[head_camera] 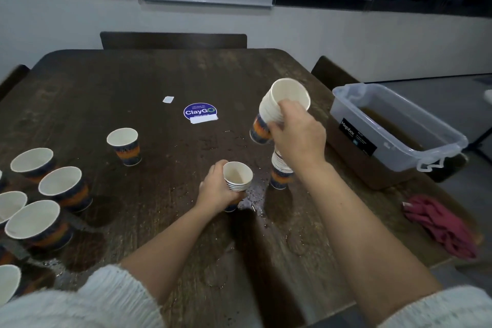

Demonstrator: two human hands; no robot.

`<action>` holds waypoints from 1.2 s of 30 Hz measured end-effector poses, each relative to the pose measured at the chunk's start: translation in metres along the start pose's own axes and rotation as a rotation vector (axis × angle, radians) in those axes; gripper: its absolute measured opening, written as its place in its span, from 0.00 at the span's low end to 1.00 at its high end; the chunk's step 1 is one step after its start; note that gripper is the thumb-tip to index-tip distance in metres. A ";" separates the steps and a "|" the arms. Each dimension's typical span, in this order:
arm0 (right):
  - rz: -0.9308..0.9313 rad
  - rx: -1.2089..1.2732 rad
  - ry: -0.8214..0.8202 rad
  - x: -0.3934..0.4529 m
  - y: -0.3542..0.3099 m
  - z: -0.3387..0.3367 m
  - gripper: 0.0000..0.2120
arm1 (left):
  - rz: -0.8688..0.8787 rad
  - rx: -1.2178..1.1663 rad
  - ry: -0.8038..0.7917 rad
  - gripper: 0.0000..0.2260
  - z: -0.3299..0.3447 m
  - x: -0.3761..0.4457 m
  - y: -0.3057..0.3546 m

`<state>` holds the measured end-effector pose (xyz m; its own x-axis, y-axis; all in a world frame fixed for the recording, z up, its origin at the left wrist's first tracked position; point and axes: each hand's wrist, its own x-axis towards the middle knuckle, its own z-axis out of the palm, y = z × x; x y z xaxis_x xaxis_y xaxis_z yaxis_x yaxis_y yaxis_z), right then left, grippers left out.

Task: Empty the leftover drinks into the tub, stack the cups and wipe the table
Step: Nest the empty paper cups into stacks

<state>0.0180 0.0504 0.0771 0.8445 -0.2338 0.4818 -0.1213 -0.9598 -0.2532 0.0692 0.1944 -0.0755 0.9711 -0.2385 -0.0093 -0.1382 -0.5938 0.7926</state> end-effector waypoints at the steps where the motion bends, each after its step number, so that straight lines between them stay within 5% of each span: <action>1: -0.006 -0.005 0.052 0.004 0.005 -0.004 0.13 | 0.003 -0.007 -0.012 0.36 0.004 0.001 0.004; 17: -0.048 -0.166 -0.127 -0.008 0.062 0.055 0.12 | 0.018 -0.002 -0.173 0.46 0.030 0.005 0.014; 24: -0.092 -0.015 0.085 -0.016 0.055 0.063 0.03 | 0.026 -0.028 -0.214 0.49 0.030 0.005 0.011; 33: 0.037 -0.003 0.077 -0.012 0.029 0.073 0.04 | 0.007 -0.089 -0.256 0.58 0.009 0.004 -0.001; 36: -0.004 0.063 0.098 -0.009 0.010 0.080 0.04 | -0.020 -0.029 -0.225 0.52 -0.011 0.002 -0.011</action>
<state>0.0507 0.0558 0.0029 0.7896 -0.2467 0.5618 -0.0819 -0.9498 -0.3020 0.0747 0.2093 -0.0774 0.9054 -0.3938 -0.1583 -0.1104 -0.5786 0.8081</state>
